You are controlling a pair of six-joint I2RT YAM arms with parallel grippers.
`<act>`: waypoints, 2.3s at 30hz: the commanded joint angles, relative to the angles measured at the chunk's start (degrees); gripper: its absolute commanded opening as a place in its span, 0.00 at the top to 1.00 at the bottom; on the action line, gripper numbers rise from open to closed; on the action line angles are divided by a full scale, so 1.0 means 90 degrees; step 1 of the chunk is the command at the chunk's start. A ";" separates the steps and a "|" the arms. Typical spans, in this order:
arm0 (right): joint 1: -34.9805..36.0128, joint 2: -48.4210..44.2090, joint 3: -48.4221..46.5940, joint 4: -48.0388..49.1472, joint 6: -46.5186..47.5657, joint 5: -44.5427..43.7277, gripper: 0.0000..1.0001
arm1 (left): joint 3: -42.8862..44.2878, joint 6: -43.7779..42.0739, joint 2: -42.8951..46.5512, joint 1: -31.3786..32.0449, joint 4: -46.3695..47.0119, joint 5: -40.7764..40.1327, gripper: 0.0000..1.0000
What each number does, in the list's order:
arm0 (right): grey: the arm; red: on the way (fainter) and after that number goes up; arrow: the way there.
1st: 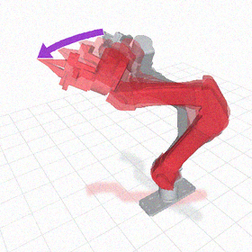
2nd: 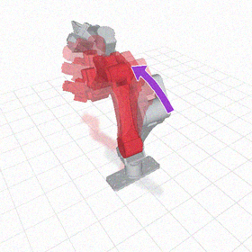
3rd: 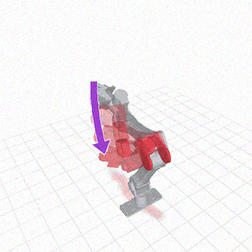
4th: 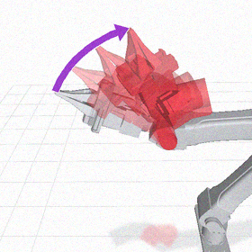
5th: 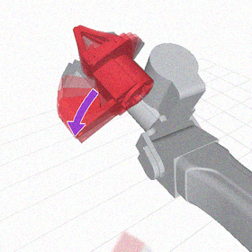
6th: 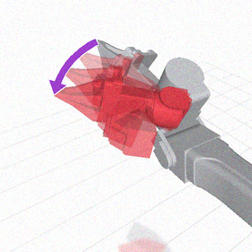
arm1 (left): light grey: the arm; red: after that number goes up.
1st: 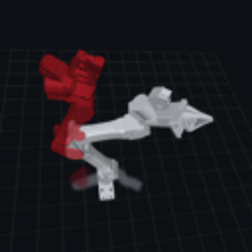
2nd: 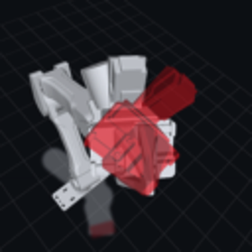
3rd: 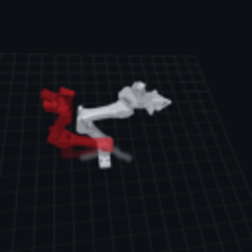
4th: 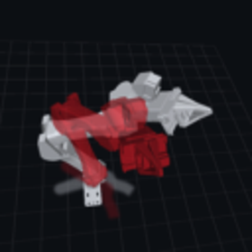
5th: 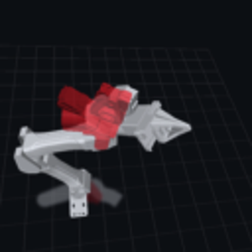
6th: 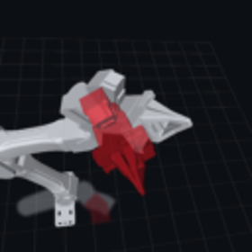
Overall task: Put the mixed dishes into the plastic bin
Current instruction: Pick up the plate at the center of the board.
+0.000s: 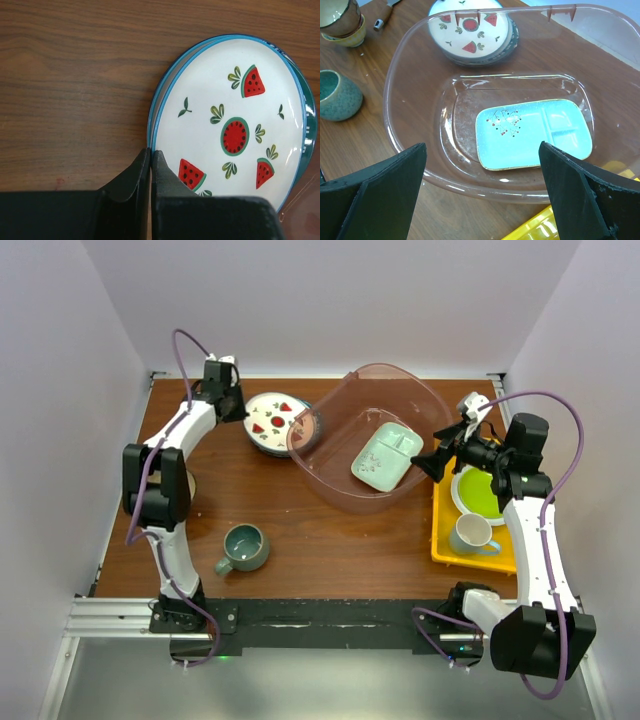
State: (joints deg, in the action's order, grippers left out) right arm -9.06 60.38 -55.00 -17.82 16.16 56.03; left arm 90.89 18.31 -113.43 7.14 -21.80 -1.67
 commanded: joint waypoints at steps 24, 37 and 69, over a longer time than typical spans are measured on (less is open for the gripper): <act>0.0303 0.0185 -0.0216 -0.0480 0.0694 0.0279 0.02 | -0.0841 0.0749 0.1031 -0.0529 0.0987 0.1181 1.00; 0.0489 0.0303 -0.0246 -0.0588 0.0860 0.0190 0.02 | -0.1270 0.1159 0.1108 -0.0617 0.1377 0.1553 1.00; 0.0518 0.0371 -0.0285 -0.0705 0.0958 0.0093 0.02 | -0.2150 0.1765 0.0914 -0.0754 0.2325 0.2178 0.88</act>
State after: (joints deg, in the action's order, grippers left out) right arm -4.51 63.77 -55.29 -23.40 23.59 57.52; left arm 71.90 32.18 -106.37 0.38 -5.19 12.97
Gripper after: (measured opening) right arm 0.979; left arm 0.100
